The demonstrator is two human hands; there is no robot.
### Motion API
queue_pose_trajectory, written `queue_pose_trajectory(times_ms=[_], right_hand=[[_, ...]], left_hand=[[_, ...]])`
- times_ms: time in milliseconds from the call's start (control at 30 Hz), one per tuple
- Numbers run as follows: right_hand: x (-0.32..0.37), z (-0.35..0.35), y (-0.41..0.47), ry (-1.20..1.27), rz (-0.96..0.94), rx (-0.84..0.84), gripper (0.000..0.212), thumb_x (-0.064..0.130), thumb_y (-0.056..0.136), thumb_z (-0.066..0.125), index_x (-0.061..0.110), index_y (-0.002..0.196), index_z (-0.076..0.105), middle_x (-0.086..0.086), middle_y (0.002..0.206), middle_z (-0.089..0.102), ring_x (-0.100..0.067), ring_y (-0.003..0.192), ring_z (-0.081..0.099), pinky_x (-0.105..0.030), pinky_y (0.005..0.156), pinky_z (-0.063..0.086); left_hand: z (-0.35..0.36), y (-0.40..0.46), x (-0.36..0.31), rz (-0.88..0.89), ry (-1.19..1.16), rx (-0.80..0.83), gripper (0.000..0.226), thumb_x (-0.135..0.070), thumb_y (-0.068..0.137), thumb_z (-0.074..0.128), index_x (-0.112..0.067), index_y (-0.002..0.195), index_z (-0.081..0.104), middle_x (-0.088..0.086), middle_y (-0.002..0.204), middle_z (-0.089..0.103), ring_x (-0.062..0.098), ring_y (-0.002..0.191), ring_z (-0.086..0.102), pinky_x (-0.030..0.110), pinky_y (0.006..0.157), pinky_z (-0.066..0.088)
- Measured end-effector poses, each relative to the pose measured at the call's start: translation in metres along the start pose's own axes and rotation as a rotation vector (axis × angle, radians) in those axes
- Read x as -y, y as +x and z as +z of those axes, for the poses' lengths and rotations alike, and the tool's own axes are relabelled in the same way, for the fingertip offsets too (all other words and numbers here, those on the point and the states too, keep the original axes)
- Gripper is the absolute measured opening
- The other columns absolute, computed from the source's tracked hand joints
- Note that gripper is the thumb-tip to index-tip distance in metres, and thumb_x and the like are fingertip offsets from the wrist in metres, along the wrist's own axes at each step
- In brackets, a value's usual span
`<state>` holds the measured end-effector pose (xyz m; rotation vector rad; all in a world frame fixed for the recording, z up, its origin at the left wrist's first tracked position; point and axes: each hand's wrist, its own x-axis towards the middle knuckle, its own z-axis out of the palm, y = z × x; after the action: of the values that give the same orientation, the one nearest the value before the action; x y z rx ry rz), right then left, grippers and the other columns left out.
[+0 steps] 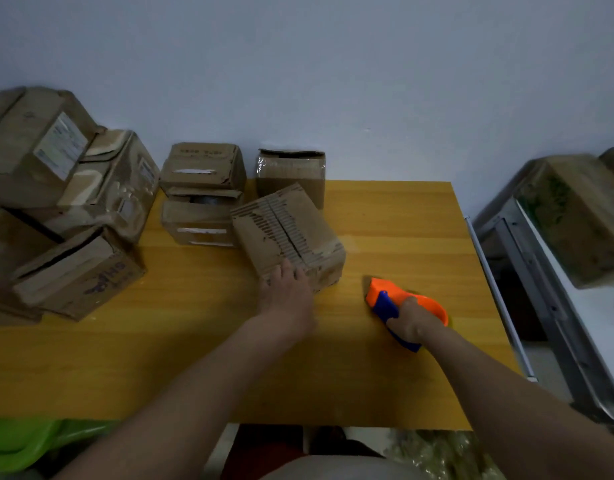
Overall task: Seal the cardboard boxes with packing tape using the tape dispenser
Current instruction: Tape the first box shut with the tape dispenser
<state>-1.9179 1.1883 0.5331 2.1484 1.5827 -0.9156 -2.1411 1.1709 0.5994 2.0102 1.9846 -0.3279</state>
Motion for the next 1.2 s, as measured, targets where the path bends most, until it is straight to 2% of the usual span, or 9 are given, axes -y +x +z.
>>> queue_pose_trajectory(times_ms=[167, 267, 367, 533, 633, 800, 900, 1067, 1200], right_hand=[[-0.005, 0.019, 0.003, 0.063, -0.007, -0.078, 0.049, 0.016, 0.09, 0.053, -0.001, 0.134, 0.036, -0.021, 0.124, 0.059, -0.032, 0.114, 0.058, -0.034, 0.086, 0.046], [0.0, 0.013, 0.003, 0.096, 0.035, -0.16, 0.04, 0.026, 0.089, 0.061, 0.001, 0.119, 0.053, -0.019, 0.12, 0.063, -0.032, 0.112, 0.06, -0.034, 0.087, 0.046], [0.011, 0.009, -0.002, 0.114, 0.018, -0.348, 0.05, 0.028, 0.086, 0.067, -0.003, 0.12, 0.046, -0.022, 0.125, 0.053, -0.036, 0.12, 0.048, -0.038, 0.098, 0.036], [0.055, 0.005, -0.032, 0.537, -0.242, -0.698, 0.02, 0.003, 0.092, 0.052, -0.005, 0.109, 0.056, -0.025, 0.112, 0.053, -0.039, 0.113, 0.046, -0.038, 0.099, 0.031], [0.077, 0.007, -0.055, 0.725, -0.426, -0.831, 0.02, -0.011, 0.089, 0.047, -0.005, 0.1, 0.062, -0.023, 0.1, 0.057, -0.037, 0.102, 0.053, -0.034, 0.092, 0.035], [0.093, 0.018, -0.065, 0.791, -0.59, -0.701, 0.029, -0.009, 0.092, 0.042, -0.003, 0.113, 0.062, -0.017, 0.118, 0.061, -0.027, 0.114, 0.055, -0.017, 0.099, 0.034], [0.101, 0.023, -0.057, 0.69, -0.57, -0.586, 0.036, 0.001, 0.096, 0.041, 0.005, 0.129, 0.055, -0.011, 0.134, 0.055, -0.023, 0.126, 0.049, -0.023, 0.106, 0.032], [0.101, 0.023, -0.04, 0.503, -0.476, -0.618, 0.033, 0.023, 0.099, 0.044, 0.022, 0.128, 0.059, -0.004, 0.124, 0.064, -0.025, 0.112, 0.058, -0.03, 0.088, 0.043], [0.093, 0.017, -0.027, 0.773, -0.539, -0.457, 0.025, 0.022, 0.095, 0.057, 0.014, 0.113, 0.071, -0.003, 0.11, 0.071, -0.011, 0.1, 0.066, -0.023, 0.084, 0.049]], left_hand=[[0.005, -0.003, 0.041, 0.271, 0.234, -0.16, 0.079, -0.013, 0.083, 0.066, -0.029, 0.145, 0.021, 0.003, 0.15, 0.024, 0.026, 0.138, 0.022, 0.051, 0.116, 0.016], [0.01, 0.001, 0.055, 0.277, 0.219, -0.192, 0.079, -0.02, 0.088, 0.064, -0.035, 0.148, 0.015, 0.005, 0.154, 0.015, 0.028, 0.142, 0.014, 0.047, 0.119, 0.01], [0.009, 0.006, 0.053, 0.286, 0.168, -0.26, 0.063, -0.031, 0.091, 0.059, -0.031, 0.146, 0.027, -0.001, 0.149, 0.034, 0.022, 0.132, 0.033, 0.035, 0.112, 0.02], [0.016, 0.003, 0.012, 0.318, -0.003, -0.363, 0.059, -0.053, 0.078, 0.067, -0.017, 0.123, 0.053, 0.001, 0.114, 0.048, 0.02, 0.108, 0.043, 0.029, 0.092, 0.029], [0.022, 0.004, 0.004, 0.327, -0.081, -0.26, 0.081, -0.06, 0.072, 0.071, -0.017, 0.136, 0.043, 0.003, 0.128, 0.037, 0.021, 0.12, 0.033, 0.031, 0.1, 0.03], [0.024, 0.014, 0.028, 0.394, -0.057, -0.132, 0.079, -0.073, 0.086, 0.033, -0.034, 0.152, 0.014, -0.005, 0.162, -0.009, 0.017, 0.146, -0.016, 0.05, 0.118, -0.008], [0.035, 0.013, 0.03, 0.394, 0.009, -0.156, 0.074, -0.069, 0.091, 0.015, -0.032, 0.153, 0.0, -0.006, 0.161, -0.015, 0.016, 0.145, -0.022, 0.049, 0.118, -0.011], [0.042, 0.013, 0.029, 0.363, 0.063, -0.128, 0.107, -0.088, 0.072, 0.009, -0.02, 0.152, -0.014, 0.001, 0.157, -0.026, 0.017, 0.142, -0.031, 0.05, 0.116, -0.014], [0.041, 0.015, 0.029, 0.355, 0.066, -0.093, 0.104, -0.084, 0.074, 0.018, -0.022, 0.151, -0.016, 0.008, 0.156, -0.031, 0.02, 0.14, -0.034, 0.05, 0.116, -0.014]])
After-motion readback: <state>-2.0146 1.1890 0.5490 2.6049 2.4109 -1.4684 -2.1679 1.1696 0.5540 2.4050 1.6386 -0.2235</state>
